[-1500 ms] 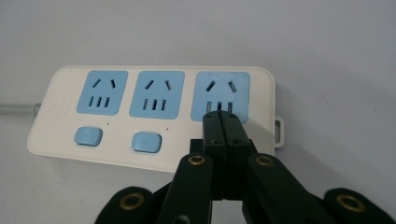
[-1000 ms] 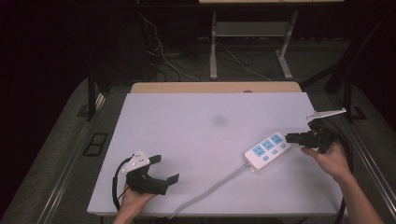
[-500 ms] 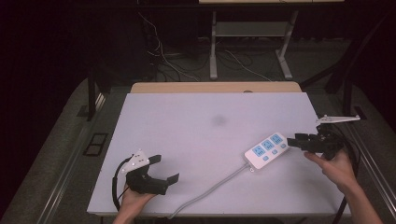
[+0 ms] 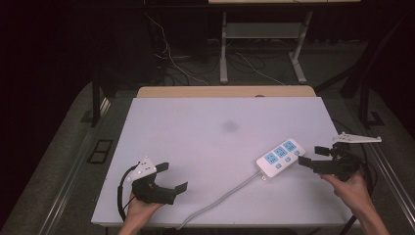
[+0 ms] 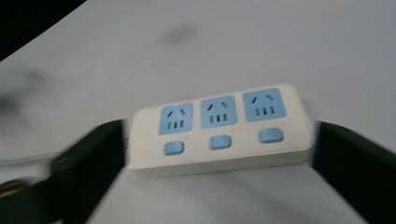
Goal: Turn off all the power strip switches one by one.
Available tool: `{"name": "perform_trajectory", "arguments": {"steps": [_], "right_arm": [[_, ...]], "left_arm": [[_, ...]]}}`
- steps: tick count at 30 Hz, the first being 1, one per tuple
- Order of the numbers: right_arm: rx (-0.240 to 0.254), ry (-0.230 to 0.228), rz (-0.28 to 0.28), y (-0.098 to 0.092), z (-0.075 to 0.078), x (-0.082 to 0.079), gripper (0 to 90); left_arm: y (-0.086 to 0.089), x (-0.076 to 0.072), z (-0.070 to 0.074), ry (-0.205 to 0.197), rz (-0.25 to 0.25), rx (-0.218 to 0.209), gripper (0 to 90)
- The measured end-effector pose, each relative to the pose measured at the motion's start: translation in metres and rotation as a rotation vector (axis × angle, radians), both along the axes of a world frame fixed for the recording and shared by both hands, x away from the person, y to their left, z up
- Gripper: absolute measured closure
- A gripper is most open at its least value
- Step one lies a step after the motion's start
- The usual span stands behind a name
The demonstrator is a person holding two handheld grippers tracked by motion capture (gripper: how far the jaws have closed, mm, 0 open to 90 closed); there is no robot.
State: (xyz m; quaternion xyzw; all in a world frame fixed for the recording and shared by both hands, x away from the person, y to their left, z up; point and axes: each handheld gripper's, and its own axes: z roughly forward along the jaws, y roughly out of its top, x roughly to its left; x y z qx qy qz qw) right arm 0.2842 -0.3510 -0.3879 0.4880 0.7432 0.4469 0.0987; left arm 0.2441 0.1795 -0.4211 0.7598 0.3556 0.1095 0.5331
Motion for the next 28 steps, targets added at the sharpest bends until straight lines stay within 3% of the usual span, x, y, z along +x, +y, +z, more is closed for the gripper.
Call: {"name": "perform_trajectory", "arguments": {"steps": [17,28], "right_arm": [[0.073,-0.061,0.088,0.022,-0.014,-0.036,0.2],[0.065,-0.074,0.141,0.036,-0.035,-0.043,0.3]], "left_arm": [[0.0,-0.001,0.0,-0.003,-0.003,0.003,0.0],[-0.001,0.0,0.0,-0.002,-0.008,0.007,0.0]]}}
